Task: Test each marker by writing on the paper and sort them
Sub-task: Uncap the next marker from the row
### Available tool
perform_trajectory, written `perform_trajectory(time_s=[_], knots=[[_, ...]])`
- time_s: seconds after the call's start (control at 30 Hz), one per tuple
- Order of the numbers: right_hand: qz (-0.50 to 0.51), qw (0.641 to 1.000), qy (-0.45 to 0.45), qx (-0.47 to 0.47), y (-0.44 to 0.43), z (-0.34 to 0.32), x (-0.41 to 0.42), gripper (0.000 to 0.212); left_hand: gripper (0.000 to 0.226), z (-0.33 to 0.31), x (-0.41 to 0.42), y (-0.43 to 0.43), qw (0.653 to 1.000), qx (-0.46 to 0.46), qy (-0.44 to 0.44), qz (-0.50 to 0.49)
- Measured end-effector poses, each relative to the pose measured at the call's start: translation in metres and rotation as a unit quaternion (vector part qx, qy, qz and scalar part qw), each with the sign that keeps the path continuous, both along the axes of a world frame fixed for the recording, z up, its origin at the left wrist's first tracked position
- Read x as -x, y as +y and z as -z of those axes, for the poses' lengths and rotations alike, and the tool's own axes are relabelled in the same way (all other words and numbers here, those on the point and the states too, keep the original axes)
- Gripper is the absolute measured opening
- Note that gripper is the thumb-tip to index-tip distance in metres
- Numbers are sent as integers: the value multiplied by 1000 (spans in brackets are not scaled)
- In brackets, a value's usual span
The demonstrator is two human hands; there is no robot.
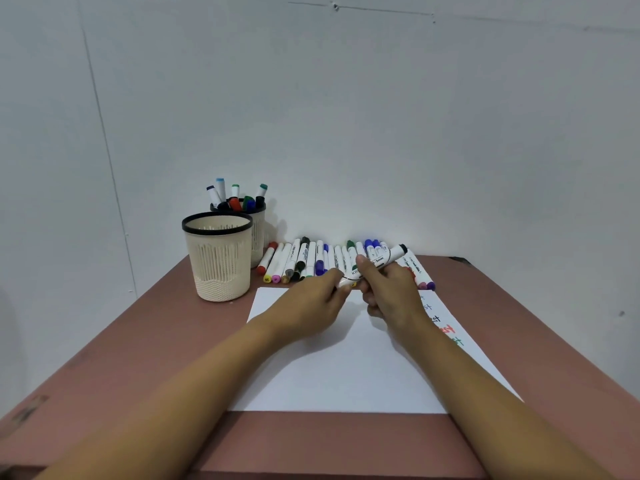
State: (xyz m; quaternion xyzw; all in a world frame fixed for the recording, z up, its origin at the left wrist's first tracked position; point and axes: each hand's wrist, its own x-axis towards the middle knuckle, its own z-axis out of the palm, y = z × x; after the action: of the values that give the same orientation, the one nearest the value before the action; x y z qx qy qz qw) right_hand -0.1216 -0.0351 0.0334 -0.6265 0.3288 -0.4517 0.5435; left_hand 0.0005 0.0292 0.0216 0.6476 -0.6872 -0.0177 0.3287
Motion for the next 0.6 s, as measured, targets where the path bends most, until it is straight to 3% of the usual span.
perform_trajectory(time_s=[0.2, 0.37, 0.43, 0.53, 0.6], knots=[[-50, 998, -30, 15, -3, -2, 4, 27, 33, 1, -2, 1, 997, 31, 68, -4], [-25, 998, -61, -17, -3, -6, 6, 26, 13, -1, -5, 0, 994, 19, 109, -24], [-6, 990, -125, -67, -7, -8, 10, 20, 31, -1, -11, 1, 992, -10, 118, -44], [6, 963, -221, -156, -17, -10, 18, 16, 38, 1, -24, 4, 991, -20, 74, -106], [8, 959, -224, -175, -26, -8, 24, 16, 34, 5, -32, 3, 988, -2, 24, -152]])
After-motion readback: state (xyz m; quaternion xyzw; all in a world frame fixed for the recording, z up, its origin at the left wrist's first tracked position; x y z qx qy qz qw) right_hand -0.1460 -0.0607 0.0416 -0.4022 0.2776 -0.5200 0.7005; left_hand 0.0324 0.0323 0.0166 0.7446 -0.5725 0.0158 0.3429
